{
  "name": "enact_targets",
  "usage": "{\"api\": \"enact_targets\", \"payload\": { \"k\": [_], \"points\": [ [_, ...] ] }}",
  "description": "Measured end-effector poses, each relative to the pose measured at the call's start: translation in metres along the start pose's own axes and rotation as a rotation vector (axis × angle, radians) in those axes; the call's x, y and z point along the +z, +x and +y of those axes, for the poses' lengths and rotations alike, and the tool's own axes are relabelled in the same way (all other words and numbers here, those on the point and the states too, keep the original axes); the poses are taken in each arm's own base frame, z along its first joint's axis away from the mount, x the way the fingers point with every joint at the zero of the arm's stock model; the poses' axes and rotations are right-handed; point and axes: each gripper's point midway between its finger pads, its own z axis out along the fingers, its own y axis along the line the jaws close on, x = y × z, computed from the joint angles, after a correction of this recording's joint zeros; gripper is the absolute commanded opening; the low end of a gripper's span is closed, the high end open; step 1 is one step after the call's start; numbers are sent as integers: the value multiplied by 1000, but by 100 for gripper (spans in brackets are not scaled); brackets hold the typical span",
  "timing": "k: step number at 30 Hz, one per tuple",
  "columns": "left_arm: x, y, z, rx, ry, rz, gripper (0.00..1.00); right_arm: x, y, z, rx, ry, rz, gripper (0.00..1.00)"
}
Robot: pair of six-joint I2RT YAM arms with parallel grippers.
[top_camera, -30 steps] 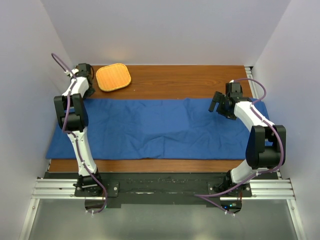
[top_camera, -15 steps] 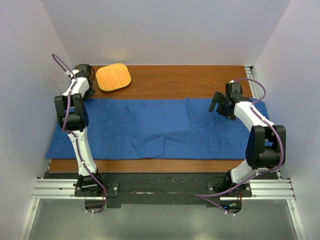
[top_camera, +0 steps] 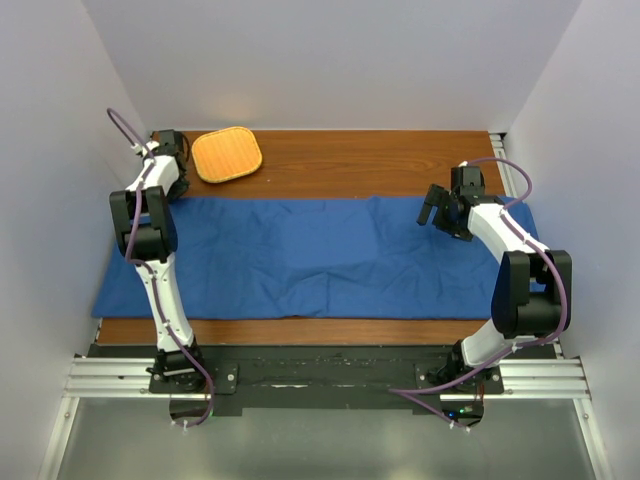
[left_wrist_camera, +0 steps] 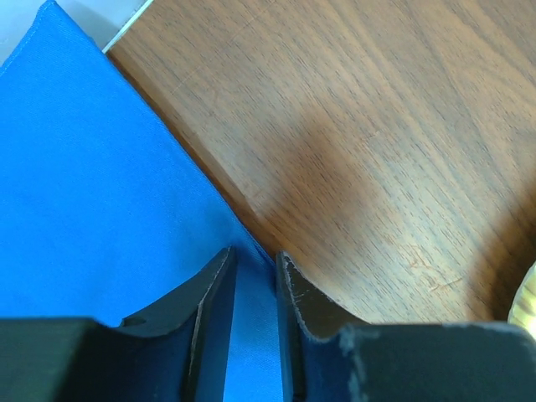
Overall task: Open and lay out the surgical kit
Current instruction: Open the surgical kit at the center of the board.
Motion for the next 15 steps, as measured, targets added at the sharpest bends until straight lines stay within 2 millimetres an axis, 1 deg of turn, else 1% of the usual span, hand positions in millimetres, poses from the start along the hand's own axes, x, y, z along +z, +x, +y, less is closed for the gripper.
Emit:
{"api": "enact_targets", "payload": {
  "k": [4, 6, 8, 11, 14, 15],
  "points": [
    [-2, 1, 2, 0, 0, -1, 28, 0, 0, 0, 0, -1, 0, 98],
    [-2, 2, 3, 1, -1, 0, 25, 0, 0, 0, 0, -1, 1, 99],
    [-2, 2, 3, 1, 0, -1, 24, 0, 0, 1, 0, -4, 2, 98],
    [-2, 2, 3, 3, 1, -1, 18, 0, 0, 1, 0, -7, 3, 98],
    [-3, 2, 3, 3, 1, -2, 10, 0, 1, 3, 0, -14, 6, 99],
    [-3, 2, 3, 3, 2, -2, 10, 0, 1, 3, 0, -16, 7, 98]
  ]
}}
